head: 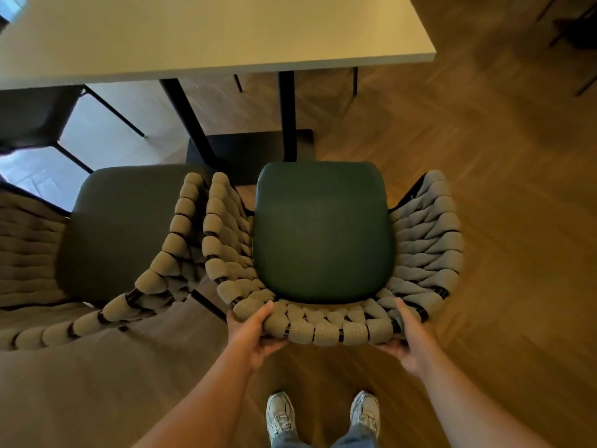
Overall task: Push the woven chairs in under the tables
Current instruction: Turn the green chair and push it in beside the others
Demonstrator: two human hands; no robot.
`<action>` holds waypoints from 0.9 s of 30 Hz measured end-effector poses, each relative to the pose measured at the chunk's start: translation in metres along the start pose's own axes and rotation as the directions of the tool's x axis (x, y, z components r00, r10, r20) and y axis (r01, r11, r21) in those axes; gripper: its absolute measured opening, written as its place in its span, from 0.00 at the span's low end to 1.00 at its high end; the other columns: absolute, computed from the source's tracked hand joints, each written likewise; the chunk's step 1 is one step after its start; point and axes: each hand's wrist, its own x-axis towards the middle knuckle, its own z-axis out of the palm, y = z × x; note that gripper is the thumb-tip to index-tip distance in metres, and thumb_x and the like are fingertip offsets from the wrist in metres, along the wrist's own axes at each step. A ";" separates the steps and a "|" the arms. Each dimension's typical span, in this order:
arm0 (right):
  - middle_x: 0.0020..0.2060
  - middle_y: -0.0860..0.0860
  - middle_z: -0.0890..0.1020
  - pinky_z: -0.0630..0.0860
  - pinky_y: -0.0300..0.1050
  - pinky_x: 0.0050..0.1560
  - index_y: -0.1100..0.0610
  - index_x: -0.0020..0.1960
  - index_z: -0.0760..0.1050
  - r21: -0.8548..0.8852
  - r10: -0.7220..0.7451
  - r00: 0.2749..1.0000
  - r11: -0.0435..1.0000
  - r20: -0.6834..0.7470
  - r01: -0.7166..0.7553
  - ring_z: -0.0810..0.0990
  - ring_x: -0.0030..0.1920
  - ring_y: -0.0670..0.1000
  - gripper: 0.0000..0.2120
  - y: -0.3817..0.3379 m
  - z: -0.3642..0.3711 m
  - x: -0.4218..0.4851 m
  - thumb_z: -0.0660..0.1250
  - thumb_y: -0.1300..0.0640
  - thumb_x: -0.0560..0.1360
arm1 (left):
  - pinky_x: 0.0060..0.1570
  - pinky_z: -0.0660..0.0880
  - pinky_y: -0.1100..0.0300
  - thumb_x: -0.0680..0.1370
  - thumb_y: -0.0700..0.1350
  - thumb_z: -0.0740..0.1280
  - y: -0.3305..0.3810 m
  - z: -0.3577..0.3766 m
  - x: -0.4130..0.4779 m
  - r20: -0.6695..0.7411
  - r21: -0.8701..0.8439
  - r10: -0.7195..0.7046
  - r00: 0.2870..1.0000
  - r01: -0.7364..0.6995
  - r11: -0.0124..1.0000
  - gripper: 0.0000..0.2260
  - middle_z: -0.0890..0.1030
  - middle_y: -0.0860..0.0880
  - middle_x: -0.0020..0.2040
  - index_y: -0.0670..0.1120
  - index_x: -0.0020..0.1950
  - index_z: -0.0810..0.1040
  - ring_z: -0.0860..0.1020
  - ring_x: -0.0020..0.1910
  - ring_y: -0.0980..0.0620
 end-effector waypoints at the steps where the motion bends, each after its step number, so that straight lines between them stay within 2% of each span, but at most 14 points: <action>1: 0.57 0.62 0.81 0.81 0.72 0.48 0.50 0.70 0.68 0.023 0.011 1.000 1.000 -0.002 -0.011 0.83 0.54 0.66 0.24 -0.001 0.001 -0.001 0.72 0.51 0.76 | 0.44 0.79 0.29 0.75 0.41 0.74 -0.001 0.000 -0.002 0.011 0.001 -0.027 1.000 0.027 1.000 0.36 0.73 0.39 0.67 0.64 0.74 0.60 0.78 0.58 0.31; 5: 0.59 0.63 0.82 0.82 0.68 0.45 0.52 0.70 0.70 0.058 0.018 1.000 0.998 -0.005 -0.018 0.83 0.55 0.66 0.24 0.001 0.004 -0.002 0.72 0.53 0.76 | 0.46 0.77 0.26 0.75 0.40 0.73 -0.006 0.000 -0.004 0.077 -0.045 -0.099 0.992 0.103 0.994 0.37 0.74 0.37 0.67 0.64 0.75 0.60 0.79 0.58 0.29; 7: 0.59 0.63 0.82 0.83 0.66 0.45 0.53 0.70 0.70 0.056 0.032 0.999 0.998 -0.002 -0.032 0.83 0.56 0.65 0.23 0.003 0.004 0.003 0.71 0.55 0.77 | 0.45 0.78 0.28 0.77 0.38 0.71 -0.006 0.001 0.001 0.071 -0.036 -0.085 0.994 0.088 0.995 0.34 0.75 0.36 0.65 0.62 0.75 0.60 0.80 0.57 0.30; 11: 0.58 0.63 0.81 0.84 0.62 0.40 0.54 0.71 0.70 0.039 0.061 0.998 0.997 -0.021 -0.060 0.82 0.55 0.65 0.21 -0.001 0.001 0.014 0.68 0.59 0.79 | 0.40 0.81 0.33 0.78 0.36 0.67 -0.006 0.005 0.010 0.073 0.009 -0.041 0.997 0.040 0.999 0.23 0.78 0.37 0.56 0.56 0.67 0.64 0.81 0.52 0.33; 13: 0.58 0.63 0.82 0.84 0.61 0.37 0.55 0.71 0.69 0.021 0.058 0.998 0.998 -0.024 -0.058 0.83 0.54 0.64 0.22 -0.004 0.002 0.020 0.68 0.60 0.78 | 0.37 0.81 0.34 0.78 0.36 0.67 -0.005 0.010 0.012 0.064 0.002 -0.034 0.997 0.034 0.999 0.24 0.78 0.37 0.58 0.55 0.68 0.65 0.81 0.52 0.33; 15: 0.57 0.64 0.82 0.84 0.60 0.36 0.56 0.70 0.69 0.005 0.047 0.999 0.999 -0.018 -0.047 0.83 0.53 0.63 0.21 -0.008 0.003 0.023 0.67 0.61 0.78 | 0.39 0.81 0.32 0.78 0.35 0.67 -0.003 0.015 0.013 0.049 -0.001 -0.017 0.999 0.017 1.000 0.25 0.77 0.38 0.60 0.56 0.69 0.65 0.80 0.54 0.32; 20: 0.58 0.64 0.82 0.84 0.61 0.39 0.55 0.71 0.68 -0.009 0.045 0.999 0.999 -0.006 -0.045 0.84 0.54 0.64 0.22 -0.027 0.013 0.037 0.68 0.61 0.78 | 0.51 0.77 0.29 0.79 0.34 0.65 0.008 0.034 0.016 0.045 -0.006 0.019 0.999 -0.018 1.000 0.21 0.77 0.40 0.54 0.55 0.64 0.64 0.80 0.53 0.32; 27: 0.54 0.63 0.81 0.84 0.62 0.38 0.57 0.70 0.66 -0.069 -0.015 1.000 0.998 -0.011 0.014 0.84 0.50 0.63 0.23 -0.067 0.044 0.059 0.68 0.64 0.77 | 0.46 0.79 0.31 0.79 0.36 0.67 0.036 0.065 0.042 0.025 -0.016 -0.009 1.000 0.009 1.000 0.21 0.78 0.38 0.56 0.54 0.65 0.65 0.80 0.54 0.32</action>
